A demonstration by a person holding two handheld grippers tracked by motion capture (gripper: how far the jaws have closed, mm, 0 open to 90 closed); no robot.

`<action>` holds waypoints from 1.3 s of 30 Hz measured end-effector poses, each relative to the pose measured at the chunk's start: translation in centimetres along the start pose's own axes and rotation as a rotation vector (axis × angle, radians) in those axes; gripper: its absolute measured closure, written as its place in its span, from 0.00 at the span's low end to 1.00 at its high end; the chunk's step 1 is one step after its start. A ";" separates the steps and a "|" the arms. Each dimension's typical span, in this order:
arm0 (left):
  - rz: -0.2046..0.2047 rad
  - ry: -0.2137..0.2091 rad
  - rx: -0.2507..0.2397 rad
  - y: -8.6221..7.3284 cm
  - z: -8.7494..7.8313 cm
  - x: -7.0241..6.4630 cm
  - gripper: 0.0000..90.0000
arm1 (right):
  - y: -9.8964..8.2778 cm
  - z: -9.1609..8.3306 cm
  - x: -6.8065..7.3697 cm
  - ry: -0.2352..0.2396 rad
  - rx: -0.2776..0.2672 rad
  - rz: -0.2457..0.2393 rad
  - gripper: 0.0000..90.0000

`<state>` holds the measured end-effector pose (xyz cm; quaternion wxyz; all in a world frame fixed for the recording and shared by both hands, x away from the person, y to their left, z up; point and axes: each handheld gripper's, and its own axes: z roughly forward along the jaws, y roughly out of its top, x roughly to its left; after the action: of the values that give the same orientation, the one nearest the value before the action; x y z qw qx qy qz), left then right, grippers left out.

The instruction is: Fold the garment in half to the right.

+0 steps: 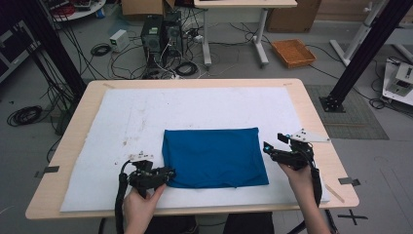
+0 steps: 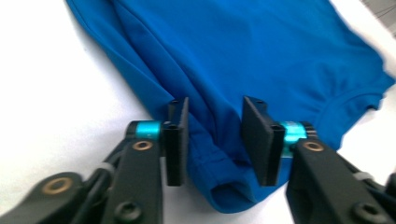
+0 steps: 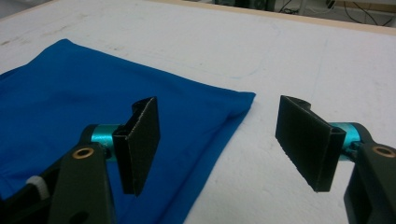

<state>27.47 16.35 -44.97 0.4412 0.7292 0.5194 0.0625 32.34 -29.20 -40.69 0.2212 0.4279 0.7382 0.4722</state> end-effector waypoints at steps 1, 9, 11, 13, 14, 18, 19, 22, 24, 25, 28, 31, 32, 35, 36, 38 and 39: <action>0.012 0.010 -0.002 0.0 0.0 -0.1 0.78 | 0.1 0.1 0.2 0.003 -0.001 -0.005 0.36; 0.062 0.059 -0.022 -0.3 0.2 -1.1 0.91 | 2.3 2.0 4.3 0.091 0.021 -0.063 0.45; 0.059 0.061 -0.028 -0.4 0.2 -1.1 0.91 | 3.1 3.2 5.7 0.129 0.018 -0.063 0.46; 0.062 0.062 -0.030 -0.5 0.2 -1.1 0.91 | 4.0 4.7 7.3 0.162 0.030 -0.067 0.49; 0.063 0.062 -0.032 -0.5 0.2 -1.1 0.91 | 4.5 5.6 8.1 0.173 0.043 -0.072 0.50; 0.058 0.060 -0.035 -0.6 0.1 -1.0 0.91 | 6.7 9.1 11.4 0.179 0.103 -0.113 0.52; 0.057 0.059 -0.037 -0.6 0.1 -1.0 0.91 | 7.2 9.9 12.1 0.183 0.115 -0.118 0.52; 0.057 0.057 -0.039 -0.6 0.1 -1.0 0.91 | 8.4 12.1 14.1 0.195 0.132 -0.146 0.53; 0.060 0.058 -0.041 -0.6 0.1 -1.0 0.91 | 8.9 13.6 15.2 0.203 0.147 -0.154 0.54; 0.063 0.058 -0.039 -0.6 0.1 -1.0 0.91 | 9.1 14.3 15.6 0.208 0.156 -0.151 0.55; 0.064 0.060 -0.042 -0.6 0.2 -1.0 0.91 | 9.5 16.6 16.8 0.227 0.187 -0.138 0.57; 0.068 0.059 -0.040 -0.6 0.2 -1.0 0.91 | 9.7 19.0 18.1 0.238 0.224 -0.135 0.60; 0.071 0.060 -0.040 -0.6 0.2 -1.0 0.91 | 9.8 19.7 18.5 0.238 0.237 -0.131 0.61; 0.071 0.055 -0.043 -0.7 0.2 -0.9 0.91 | 10.2 22.1 19.9 0.230 0.289 -0.135 0.64; 0.068 0.052 -0.040 -0.6 0.2 -0.9 0.91 | 10.3 22.7 20.4 0.226 0.297 -0.142 0.66; 0.063 0.043 -0.041 -0.6 0.2 -0.8 0.91 | 10.6 24.0 21.2 0.217 0.314 -0.154 0.68; 0.058 0.038 -0.041 -0.6 0.2 -0.7 0.91 | 10.8 24.6 21.7 0.206 0.338 -0.165 0.71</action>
<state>26.79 15.74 -45.26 0.4442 0.7334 0.5049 0.0997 43.23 3.49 -40.67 0.1077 0.3467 0.8581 0.3632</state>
